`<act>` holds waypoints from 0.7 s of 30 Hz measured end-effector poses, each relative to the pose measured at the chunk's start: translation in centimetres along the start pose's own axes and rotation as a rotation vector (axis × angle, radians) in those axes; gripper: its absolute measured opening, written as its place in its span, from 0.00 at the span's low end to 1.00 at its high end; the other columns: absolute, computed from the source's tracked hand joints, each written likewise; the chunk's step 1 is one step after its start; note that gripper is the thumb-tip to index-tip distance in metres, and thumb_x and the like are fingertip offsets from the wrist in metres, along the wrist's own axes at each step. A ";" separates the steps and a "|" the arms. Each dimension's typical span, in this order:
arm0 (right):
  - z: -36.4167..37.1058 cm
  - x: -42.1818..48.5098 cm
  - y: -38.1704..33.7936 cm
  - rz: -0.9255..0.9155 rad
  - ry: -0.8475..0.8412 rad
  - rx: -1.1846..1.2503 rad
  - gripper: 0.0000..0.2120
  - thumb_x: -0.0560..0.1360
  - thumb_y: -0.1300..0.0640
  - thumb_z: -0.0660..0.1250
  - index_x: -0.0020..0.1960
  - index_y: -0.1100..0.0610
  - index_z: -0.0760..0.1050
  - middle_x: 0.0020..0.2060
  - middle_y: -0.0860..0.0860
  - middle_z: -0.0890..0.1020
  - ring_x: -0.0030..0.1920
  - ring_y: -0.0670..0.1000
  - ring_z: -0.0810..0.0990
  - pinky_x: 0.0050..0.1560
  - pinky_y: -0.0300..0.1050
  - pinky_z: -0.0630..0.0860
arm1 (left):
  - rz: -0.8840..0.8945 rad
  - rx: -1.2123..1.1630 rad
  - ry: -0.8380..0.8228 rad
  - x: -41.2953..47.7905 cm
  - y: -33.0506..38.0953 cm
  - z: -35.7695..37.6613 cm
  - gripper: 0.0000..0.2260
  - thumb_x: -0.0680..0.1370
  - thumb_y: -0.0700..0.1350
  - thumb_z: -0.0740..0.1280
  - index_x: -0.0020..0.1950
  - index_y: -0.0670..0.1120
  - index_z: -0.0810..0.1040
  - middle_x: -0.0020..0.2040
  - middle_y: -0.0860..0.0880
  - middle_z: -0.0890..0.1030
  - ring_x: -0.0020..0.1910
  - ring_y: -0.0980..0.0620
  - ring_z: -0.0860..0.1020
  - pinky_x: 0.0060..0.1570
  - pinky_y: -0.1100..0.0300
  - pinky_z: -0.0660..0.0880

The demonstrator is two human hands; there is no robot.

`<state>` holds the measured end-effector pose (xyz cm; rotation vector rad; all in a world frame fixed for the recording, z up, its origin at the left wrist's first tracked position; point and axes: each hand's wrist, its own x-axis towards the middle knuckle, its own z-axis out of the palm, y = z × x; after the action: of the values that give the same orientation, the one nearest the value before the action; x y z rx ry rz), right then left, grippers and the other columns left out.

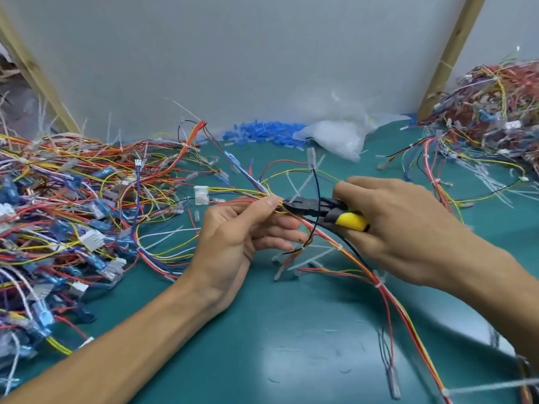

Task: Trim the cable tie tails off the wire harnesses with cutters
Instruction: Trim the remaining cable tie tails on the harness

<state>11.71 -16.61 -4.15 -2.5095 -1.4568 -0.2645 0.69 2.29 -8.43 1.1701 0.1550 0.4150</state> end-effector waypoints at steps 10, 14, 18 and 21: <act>0.1 0.0 -1.0 0.121 -0.027 -0.008 0.17 0.73 0.40 0.54 0.54 0.50 0.69 0.44 0.47 0.71 0.45 0.56 0.71 0.43 0.54 0.74 | 0.042 -0.025 -0.060 -0.4 -0.3 0.3 0.11 0.81 0.43 0.66 0.48 0.41 0.88 0.47 0.37 0.87 0.46 0.36 0.87 0.42 0.59 0.82; -0.1 0.0 -1.2 0.133 -0.056 -0.001 0.16 0.71 0.40 0.50 0.51 0.49 0.65 0.43 0.47 0.70 0.44 0.56 0.70 0.43 0.54 0.72 | 0.052 -0.021 -0.089 -0.4 -0.4 0.2 0.12 0.82 0.43 0.65 0.49 0.43 0.88 0.49 0.38 0.87 0.48 0.37 0.87 0.44 0.59 0.82; 0.0 0.0 -1.3 0.138 -0.101 -0.008 0.09 0.73 0.46 0.58 0.47 0.51 0.64 0.41 0.48 0.68 0.44 0.57 0.69 0.46 0.57 0.72 | 0.071 -0.006 -0.121 -0.4 -0.5 0.1 0.13 0.82 0.43 0.64 0.50 0.43 0.88 0.49 0.38 0.87 0.50 0.37 0.87 0.47 0.57 0.83; 0.0 0.0 -1.5 0.140 -0.131 -0.025 0.10 0.74 0.44 0.56 0.46 0.51 0.62 0.42 0.48 0.67 0.45 0.56 0.69 0.45 0.54 0.67 | 0.088 0.005 -0.124 -0.5 -0.7 0.2 0.13 0.82 0.43 0.63 0.51 0.42 0.88 0.50 0.38 0.87 0.50 0.37 0.87 0.48 0.56 0.83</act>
<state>10.39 -15.88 -3.96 -2.6792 -1.3217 -0.0962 0.47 1.71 -9.10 1.2071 -0.0028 0.4185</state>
